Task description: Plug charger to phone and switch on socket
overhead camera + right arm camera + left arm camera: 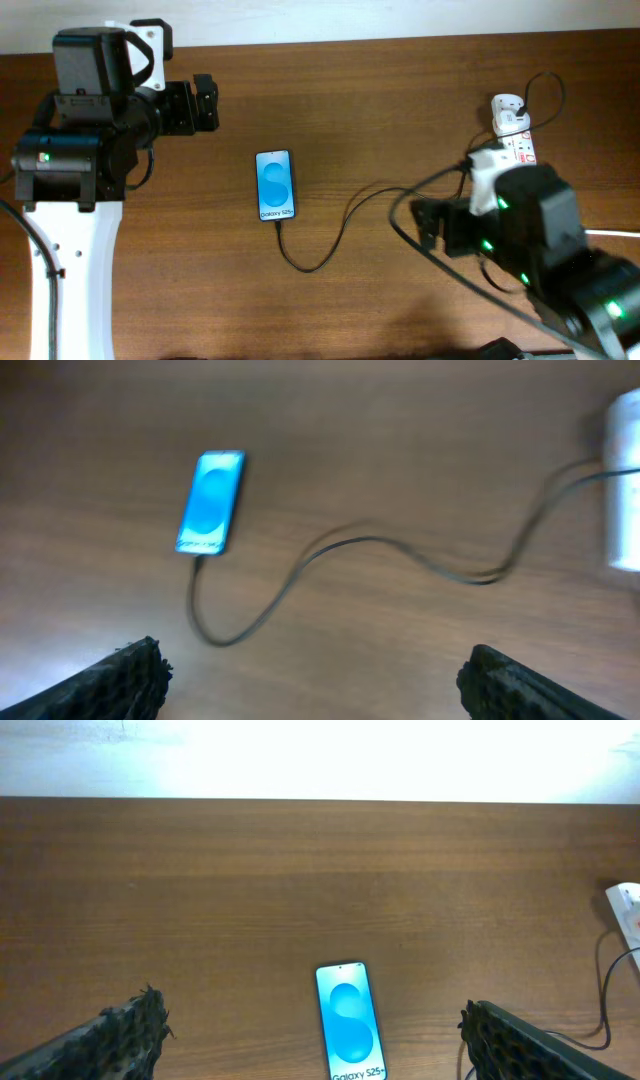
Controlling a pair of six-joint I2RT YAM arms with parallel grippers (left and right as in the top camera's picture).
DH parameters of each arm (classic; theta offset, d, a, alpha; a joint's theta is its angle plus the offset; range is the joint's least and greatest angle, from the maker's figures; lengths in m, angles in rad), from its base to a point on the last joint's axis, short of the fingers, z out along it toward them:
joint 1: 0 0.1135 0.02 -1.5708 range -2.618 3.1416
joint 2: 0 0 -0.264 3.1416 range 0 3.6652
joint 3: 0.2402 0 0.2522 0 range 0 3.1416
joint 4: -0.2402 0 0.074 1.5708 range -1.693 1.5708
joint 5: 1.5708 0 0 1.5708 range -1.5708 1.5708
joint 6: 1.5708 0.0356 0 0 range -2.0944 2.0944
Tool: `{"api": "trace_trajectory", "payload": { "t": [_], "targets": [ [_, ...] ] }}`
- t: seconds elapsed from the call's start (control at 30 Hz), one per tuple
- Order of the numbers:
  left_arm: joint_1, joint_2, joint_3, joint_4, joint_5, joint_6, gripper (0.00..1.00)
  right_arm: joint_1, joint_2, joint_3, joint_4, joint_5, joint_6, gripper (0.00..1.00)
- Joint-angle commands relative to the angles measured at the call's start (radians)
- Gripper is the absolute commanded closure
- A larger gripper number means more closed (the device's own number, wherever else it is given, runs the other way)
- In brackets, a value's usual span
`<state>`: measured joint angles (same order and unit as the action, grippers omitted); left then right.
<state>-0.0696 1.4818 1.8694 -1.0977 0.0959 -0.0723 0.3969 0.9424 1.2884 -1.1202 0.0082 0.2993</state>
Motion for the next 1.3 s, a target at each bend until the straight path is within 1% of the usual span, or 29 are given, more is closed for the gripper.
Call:
{"api": "trace_trajectory", "payload": {
  "t": [0.0,0.03,0.13,0.2,0.23,0.27,0.33,0.37,0.4,0.43,0.47,0.5,0.57,0.6,0.63,0.67,0.73,0.8,0.9,1.03,1.27],
  "targets": [
    [0.002,-0.006,0.012,-0.001,-0.014,0.005,0.01,-0.006,-0.093,0.027,-0.072,0.244,0.091,0.01],
    [0.002,-0.006,0.012,-0.001,-0.014,0.005,0.01,-0.016,-0.119,0.044,-0.113,0.3,0.127,0.02],
    [0.003,-0.006,0.012,-0.001,-0.014,0.005,0.01,-0.161,-0.117,0.106,-0.175,0.322,0.124,0.01],
    [0.002,-0.006,0.012,-0.001,-0.014,0.005,0.01,-0.356,-0.095,0.12,-0.182,0.296,0.082,0.01],
    [0.002,-0.006,0.012,-0.001,-0.014,0.005,0.01,-0.497,-0.062,0.12,-0.173,0.211,0.013,0.01],
    [0.002,-0.006,0.012,-0.001,-0.014,0.005,0.01,-0.554,-0.041,0.12,-0.169,0.163,-0.018,0.01],
    [0.003,-0.006,0.012,-0.001,-0.014,0.005,0.01,-0.785,0.066,0.12,-0.147,-0.071,-0.137,0.01],
    [0.002,-0.006,0.012,-0.001,-0.014,0.005,0.01,-0.919,0.155,0.12,-0.132,-0.224,-0.186,0.01],
    [0.002,-0.006,0.012,-0.001,-0.014,0.005,0.01,-1.014,0.248,0.12,-0.114,-0.319,-0.192,0.01],
    [0.002,-0.006,0.012,-0.001,-0.014,0.005,0.01,-1.078,0.342,0.12,-0.082,-0.378,-0.191,0.01],
    [0.002,-0.006,0.012,-0.001,-0.014,0.005,0.01,-1.109,0.42,0.12,-0.044,-0.403,-0.19,0.01],
    [0.002,-0.006,0.012,-0.001,-0.014,0.005,0.01,-1.119,0.513,0.12,0.018,-0.404,-0.19,0.01],
    [0.002,-0.006,0.012,-0.001,-0.014,0.005,0.01,-1.117,0.621,0.12,0.129,-0.386,-0.172,0.02],
    [0.002,-0.006,0.012,-0.001,-0.014,0.005,0.01,-1.117,0.697,0.12,0.22,-0.334,-0.101,0.02],
    [0.002,-0.006,0.012,-0.001,-0.014,0.005,0.01,-1.117,0.733,0.12,0.262,-0.325,-0.083,0.02],
    [0.003,-0.006,0.012,-0.001,-0.014,0.005,0.0,-1.117,0.805,0.12,0.354,-0.325,-0.08,0.02],
    [0.003,-0.006,0.012,-0.001,-0.014,0.005,0.01,-1.115,0.899,0.12,0.472,-0.322,-0.05,0.01],
    [0.002,-0.006,0.012,-0.001,-0.014,0.005,0.01,-1.104,0.961,0.12,0.542,-0.311,-0.05,0.02],
    [0.003,-0.006,0.012,-0.001,-0.014,0.005,0.01,-1.052,1.045,0.12,0.628,-0.307,-0.047,0.02],
    [0.002,-0.006,0.012,-0.001,-0.014,0.005,0.01,-0.973,1.125,0.12,0.681,-0.235,-0.047,0.02],
    [0.002,-0.006,0.012,-0.002,-0.014,0.005,0.01,-0.937,1.148,0.12,0.744,-0.217,-0.047,0.02]
  ]
}}
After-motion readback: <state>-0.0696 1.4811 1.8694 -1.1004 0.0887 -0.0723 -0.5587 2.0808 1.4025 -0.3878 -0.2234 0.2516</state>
